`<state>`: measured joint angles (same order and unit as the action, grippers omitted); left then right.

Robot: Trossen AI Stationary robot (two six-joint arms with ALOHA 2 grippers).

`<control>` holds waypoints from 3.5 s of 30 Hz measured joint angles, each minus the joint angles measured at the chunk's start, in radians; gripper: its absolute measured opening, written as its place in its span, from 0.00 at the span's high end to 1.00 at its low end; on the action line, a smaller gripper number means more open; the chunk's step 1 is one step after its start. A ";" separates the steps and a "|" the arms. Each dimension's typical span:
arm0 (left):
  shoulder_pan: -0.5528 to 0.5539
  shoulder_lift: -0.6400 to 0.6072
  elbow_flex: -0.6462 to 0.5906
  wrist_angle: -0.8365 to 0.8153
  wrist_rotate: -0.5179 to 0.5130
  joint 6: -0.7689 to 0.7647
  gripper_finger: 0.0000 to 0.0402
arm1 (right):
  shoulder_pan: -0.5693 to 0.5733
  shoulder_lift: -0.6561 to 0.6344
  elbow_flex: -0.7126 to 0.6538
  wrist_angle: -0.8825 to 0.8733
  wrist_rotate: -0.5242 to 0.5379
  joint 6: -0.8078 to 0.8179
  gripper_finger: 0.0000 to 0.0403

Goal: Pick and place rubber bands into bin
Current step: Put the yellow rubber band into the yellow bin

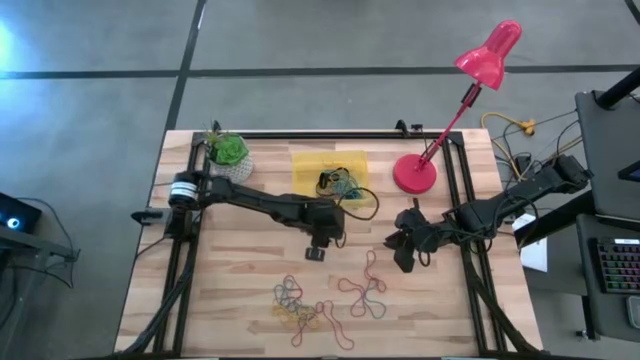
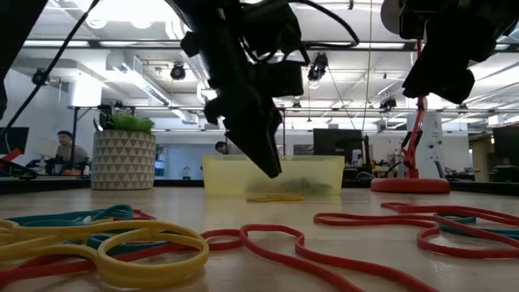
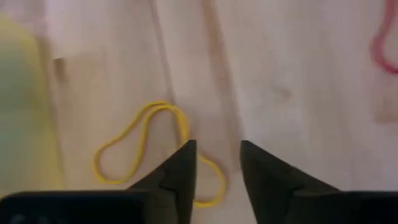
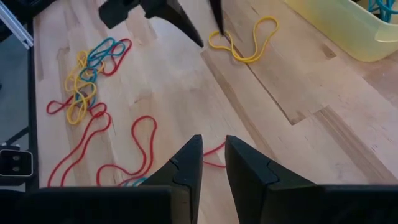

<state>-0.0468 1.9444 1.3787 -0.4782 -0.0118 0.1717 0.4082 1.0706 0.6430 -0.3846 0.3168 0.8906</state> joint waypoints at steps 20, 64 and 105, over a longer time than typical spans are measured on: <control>0.074 0.052 0.032 0.062 0.009 0.211 0.53 | 0.000 0.118 -0.002 0.082 -0.003 -0.008 0.85; 0.047 0.285 0.250 -0.246 0.193 0.094 0.54 | 0.000 0.121 -0.003 0.092 -0.003 -0.004 0.86; 0.048 0.151 0.249 -0.134 -0.072 0.072 1.00 | 0.027 0.121 -0.004 0.099 -0.002 0.000 0.86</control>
<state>0.0008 2.0957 1.6279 -0.6121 -0.0837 0.2436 0.4348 1.1913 0.6392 -0.2860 0.3145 0.8909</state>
